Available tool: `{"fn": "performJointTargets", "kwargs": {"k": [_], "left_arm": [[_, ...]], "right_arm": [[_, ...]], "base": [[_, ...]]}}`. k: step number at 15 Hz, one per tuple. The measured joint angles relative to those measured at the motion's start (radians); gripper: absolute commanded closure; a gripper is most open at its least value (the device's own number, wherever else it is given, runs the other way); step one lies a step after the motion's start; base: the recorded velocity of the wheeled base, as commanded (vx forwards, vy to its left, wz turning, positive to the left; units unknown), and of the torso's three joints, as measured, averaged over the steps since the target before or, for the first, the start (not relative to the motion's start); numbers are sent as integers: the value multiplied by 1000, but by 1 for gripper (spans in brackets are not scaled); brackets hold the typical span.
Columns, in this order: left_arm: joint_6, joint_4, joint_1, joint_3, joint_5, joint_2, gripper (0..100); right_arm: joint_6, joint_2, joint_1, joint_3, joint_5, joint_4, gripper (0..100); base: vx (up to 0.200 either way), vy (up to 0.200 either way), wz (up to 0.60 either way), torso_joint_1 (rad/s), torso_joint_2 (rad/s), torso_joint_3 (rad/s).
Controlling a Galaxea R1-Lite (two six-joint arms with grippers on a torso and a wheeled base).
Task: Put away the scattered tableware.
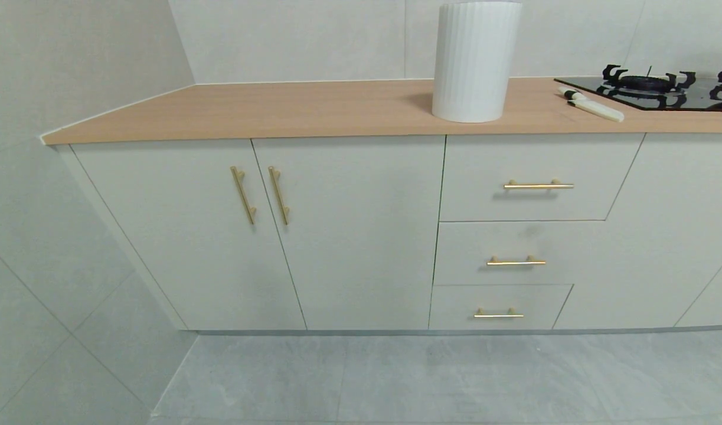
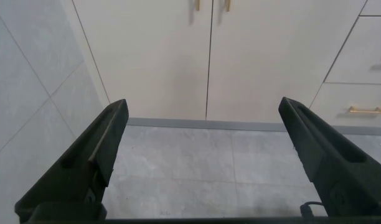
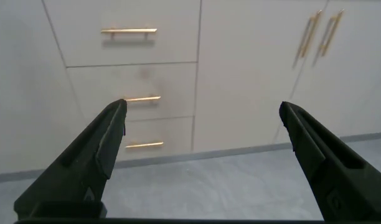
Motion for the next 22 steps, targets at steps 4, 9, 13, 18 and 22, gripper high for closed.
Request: {"fn": "performJointTargets", "kwargs": {"k": [4, 9, 13, 18, 22], "left_arm": [[0, 0, 0, 0, 0, 0, 0], [1, 0, 0, 0, 0, 0, 0], [5, 0, 0, 0, 0, 0, 0], [4, 1, 0, 0, -1, 0, 0], [3, 1, 0, 0, -1, 0, 0]], "right_arm": [[15, -15, 0, 177, 148, -149, 0], [23, -18, 0, 203, 166, -102, 0], [62, -18, 0, 204, 171, -101, 0], [72, -18, 0, 204, 170, -102, 0], [73, -18, 0, 204, 170, -102, 0]], "base": [[0, 0, 0, 0, 0, 0], [0, 0, 0, 0, 0, 0], [0, 0, 0, 0, 0, 0], [120, 0, 0, 1, 2, 2], [200, 0, 0, 1, 2, 5]]}}
